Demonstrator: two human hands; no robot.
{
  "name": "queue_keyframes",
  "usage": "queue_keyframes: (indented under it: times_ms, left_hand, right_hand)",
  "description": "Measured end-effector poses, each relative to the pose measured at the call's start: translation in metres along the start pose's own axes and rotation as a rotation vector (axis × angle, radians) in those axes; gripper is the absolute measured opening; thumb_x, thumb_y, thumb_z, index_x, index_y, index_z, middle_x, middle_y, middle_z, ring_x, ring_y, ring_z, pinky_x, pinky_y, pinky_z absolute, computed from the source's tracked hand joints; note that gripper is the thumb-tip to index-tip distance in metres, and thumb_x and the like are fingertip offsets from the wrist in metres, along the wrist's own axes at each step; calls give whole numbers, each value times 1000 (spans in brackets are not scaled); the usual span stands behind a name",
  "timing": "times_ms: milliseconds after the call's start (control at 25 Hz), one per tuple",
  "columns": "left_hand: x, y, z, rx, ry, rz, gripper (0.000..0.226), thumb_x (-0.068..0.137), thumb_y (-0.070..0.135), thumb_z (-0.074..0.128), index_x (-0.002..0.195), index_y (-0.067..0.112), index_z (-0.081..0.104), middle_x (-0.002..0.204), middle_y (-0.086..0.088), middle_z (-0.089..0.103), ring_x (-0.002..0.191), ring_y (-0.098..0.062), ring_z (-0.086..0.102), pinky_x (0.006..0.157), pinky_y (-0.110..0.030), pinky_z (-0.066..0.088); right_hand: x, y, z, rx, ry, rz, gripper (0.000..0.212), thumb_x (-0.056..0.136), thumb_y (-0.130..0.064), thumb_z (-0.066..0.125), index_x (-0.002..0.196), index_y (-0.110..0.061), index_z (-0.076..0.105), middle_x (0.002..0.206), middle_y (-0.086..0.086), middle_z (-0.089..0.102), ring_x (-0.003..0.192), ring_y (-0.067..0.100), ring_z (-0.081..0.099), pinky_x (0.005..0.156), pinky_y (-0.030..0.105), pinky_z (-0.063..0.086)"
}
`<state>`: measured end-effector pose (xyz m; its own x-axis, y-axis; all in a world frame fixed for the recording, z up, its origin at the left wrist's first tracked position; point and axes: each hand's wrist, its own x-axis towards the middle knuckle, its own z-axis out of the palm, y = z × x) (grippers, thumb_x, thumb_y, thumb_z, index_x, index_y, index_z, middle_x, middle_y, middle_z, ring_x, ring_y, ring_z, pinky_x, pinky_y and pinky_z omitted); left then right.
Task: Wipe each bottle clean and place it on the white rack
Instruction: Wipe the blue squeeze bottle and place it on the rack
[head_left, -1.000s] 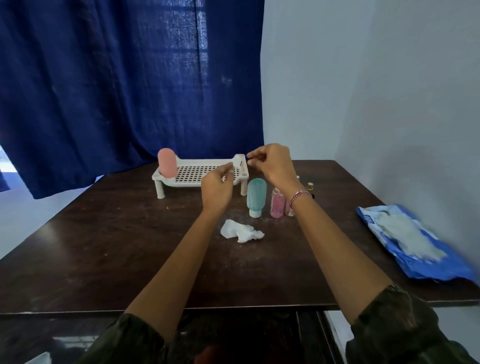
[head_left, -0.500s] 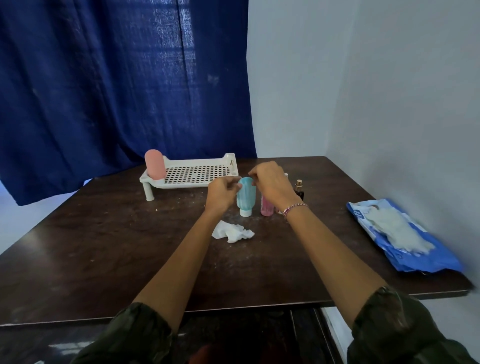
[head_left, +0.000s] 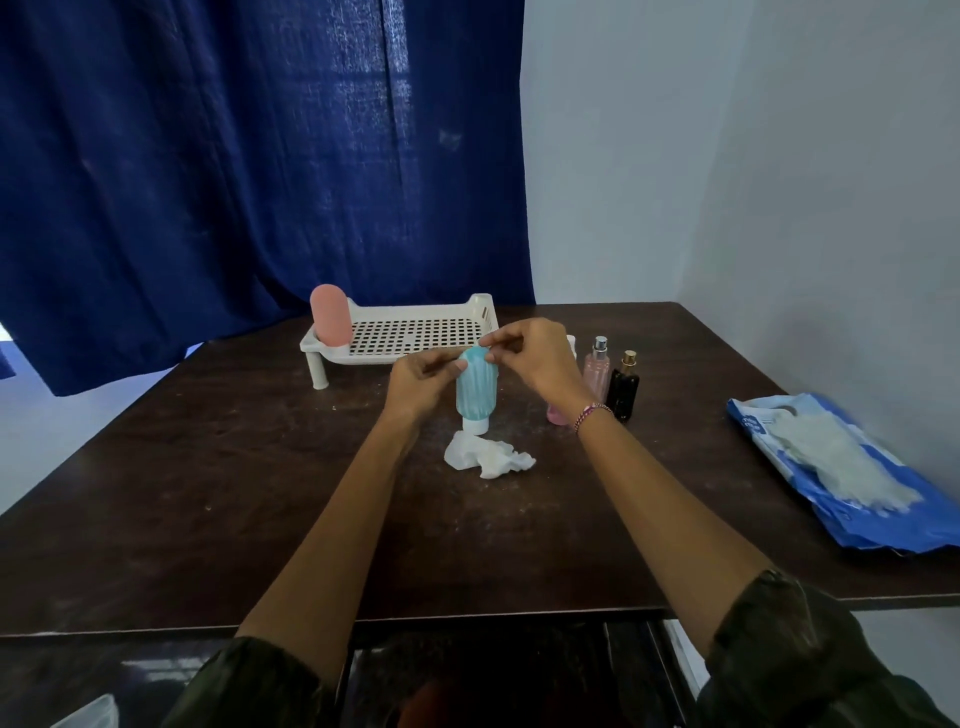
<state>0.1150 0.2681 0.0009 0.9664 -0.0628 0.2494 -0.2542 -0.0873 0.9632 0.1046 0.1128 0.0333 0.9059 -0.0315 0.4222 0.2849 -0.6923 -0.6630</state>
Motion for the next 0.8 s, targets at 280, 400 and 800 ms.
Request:
queue_keyframes:
  times_ms: [280,400,800]
  left_hand:
    - [0,-33,-9,-401,-135,-115,24,95,20,50,114,14,64,113,-3,67,114,-21,58,98,-40,47]
    - [2,-36,-2,-470,-249,-166,30,100,26,37,121,18,57,118,-5,64,111,-19,59,96,-41,48]
    - [6,-33,4,-525,-317,-163,34,103,25,26,128,15,48,120,-8,60,112,-18,57,100,-38,44]
  right_hand:
    - [0,0,16,228,-21,55,22,79,-7,71,101,-6,70,106,7,68,83,8,62,66,13,54]
    - [-2,7,20,292,-12,70,22,79,-6,70,101,-8,70,109,7,68,86,11,65,70,21,57]
    - [-32,30,13,298,-52,-34,20,76,-12,74,95,-17,68,90,0,69,76,6,63,67,20,55]
